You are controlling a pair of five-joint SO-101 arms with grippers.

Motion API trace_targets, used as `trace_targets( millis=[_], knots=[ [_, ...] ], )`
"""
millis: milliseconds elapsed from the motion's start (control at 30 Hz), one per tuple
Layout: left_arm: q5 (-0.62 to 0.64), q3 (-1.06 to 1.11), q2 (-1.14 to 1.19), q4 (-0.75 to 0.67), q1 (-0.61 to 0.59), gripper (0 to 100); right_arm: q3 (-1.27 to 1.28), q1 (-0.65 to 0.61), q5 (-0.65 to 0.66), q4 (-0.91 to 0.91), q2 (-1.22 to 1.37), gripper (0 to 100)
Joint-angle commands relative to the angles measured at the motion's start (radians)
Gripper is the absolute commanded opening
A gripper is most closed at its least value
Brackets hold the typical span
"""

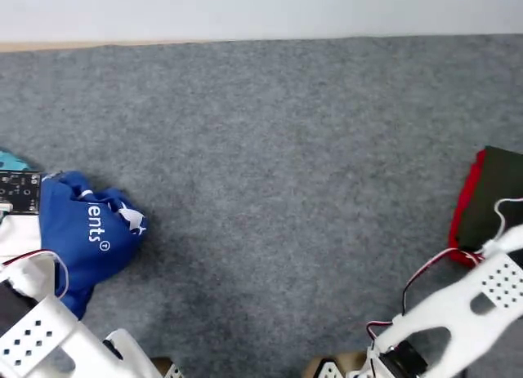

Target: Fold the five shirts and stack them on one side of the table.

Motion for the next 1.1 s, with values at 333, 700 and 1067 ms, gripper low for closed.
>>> trace_targets(
  millis=[333,700,1067],
  knots=[
    [-0.011,-0.004,-0.014,-0.014,0.006,9,-0.032,0.119,0.011,-0.031,0.145,0.9],
    [-0.006,-0.004,-0.014,-0.015,0.006,9,-0.063,0.067,-0.124,0.042,0.058,0.9],
    [-0.005,-0.007,-0.014,-0.017,0.006,9,0.276,0.002,-0.253,0.045,-0.375,0.9]
  ],
)
